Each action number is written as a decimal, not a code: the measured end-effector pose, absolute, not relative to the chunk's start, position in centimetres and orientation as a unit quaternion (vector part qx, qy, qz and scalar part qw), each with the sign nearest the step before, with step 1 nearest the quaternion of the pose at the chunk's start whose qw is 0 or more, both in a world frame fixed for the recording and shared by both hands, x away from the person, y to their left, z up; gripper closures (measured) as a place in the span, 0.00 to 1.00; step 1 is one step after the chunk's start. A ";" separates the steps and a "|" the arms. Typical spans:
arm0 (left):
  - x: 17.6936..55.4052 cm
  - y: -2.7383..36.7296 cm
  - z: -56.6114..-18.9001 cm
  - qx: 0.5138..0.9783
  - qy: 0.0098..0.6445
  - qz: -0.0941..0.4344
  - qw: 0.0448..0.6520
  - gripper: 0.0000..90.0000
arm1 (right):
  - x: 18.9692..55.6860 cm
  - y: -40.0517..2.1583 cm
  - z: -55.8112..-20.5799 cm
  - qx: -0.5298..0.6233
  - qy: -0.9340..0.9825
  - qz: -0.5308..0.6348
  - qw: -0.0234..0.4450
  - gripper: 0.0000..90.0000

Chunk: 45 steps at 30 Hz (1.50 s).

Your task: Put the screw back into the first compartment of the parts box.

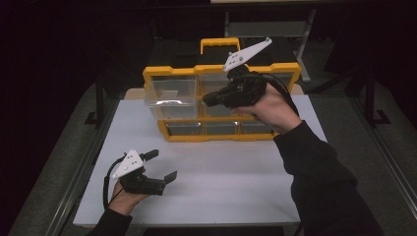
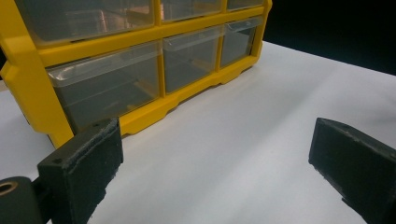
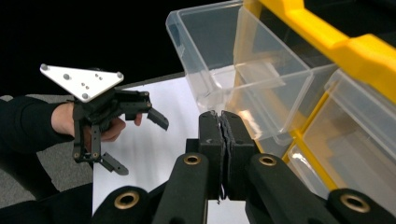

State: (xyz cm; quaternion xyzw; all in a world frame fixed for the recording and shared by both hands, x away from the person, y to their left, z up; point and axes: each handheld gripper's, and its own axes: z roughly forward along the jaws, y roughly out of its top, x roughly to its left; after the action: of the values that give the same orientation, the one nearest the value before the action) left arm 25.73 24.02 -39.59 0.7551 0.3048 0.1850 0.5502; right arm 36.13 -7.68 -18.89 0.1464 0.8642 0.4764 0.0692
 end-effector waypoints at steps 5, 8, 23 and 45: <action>25.7 24.0 -39.6 0.755 0.305 0.185 0.550 0.03 | 36.4 -7.5 -18.3 0.148 0.862 0.480 0.070 0.98; 25.7 24.0 -39.6 0.755 0.306 0.185 0.550 0.03 | 36.5 -7.3 -18.0 0.148 0.860 0.483 0.072 0.98; 25.7 24.0 -39.6 0.754 0.308 0.182 0.551 0.03 | 37.7 -5.0 -16.8 0.146 0.860 0.484 0.076 0.98; 25.8 24.1 -39.6 0.754 0.304 0.186 0.551 0.03 | 38.8 -2.5 -16.8 0.157 0.858 0.483 0.078 0.83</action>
State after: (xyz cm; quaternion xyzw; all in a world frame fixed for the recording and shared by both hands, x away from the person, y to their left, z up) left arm 25.78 24.14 -39.58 0.7541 0.3045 0.1864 0.5512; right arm 38.84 -2.54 -16.82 0.1575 0.8579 0.4828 0.0783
